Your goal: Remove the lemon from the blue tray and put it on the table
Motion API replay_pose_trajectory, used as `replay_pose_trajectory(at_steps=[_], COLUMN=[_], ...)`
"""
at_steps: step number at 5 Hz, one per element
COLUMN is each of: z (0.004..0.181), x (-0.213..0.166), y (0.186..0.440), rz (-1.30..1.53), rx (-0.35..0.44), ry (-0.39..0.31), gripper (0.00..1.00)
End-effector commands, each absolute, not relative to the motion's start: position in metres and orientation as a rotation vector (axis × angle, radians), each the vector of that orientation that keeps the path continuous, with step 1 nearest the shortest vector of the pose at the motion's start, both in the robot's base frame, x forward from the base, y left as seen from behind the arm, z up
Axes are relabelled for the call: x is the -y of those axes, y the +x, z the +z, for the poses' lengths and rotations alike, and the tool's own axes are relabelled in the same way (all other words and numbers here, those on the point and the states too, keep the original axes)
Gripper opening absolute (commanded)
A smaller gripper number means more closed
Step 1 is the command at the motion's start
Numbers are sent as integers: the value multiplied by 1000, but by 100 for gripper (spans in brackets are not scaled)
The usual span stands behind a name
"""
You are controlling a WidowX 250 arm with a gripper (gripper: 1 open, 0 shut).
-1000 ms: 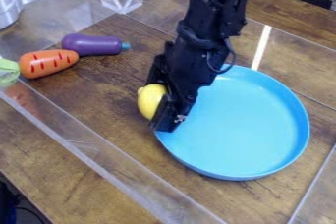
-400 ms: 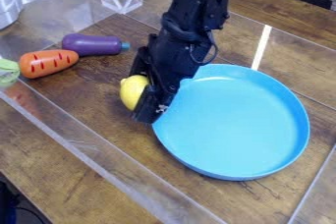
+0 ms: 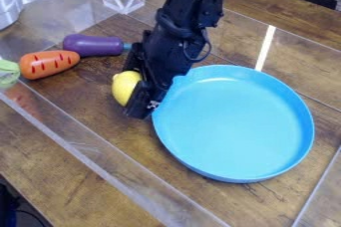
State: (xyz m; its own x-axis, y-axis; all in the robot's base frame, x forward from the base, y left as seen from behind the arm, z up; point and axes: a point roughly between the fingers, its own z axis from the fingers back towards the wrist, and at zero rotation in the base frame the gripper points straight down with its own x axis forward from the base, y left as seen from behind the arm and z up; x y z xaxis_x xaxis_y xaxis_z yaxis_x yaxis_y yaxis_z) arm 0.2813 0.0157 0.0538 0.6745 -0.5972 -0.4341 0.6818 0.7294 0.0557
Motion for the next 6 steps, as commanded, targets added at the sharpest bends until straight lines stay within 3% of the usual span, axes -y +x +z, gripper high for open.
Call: replay_pose_trajectory(at_steps=[1, 6], z=[78, 50], x=[-27, -46], y=[290, 283], rz=[-702, -682], rx=[-323, -379], ry=[249, 268], gripper=[0, 0])
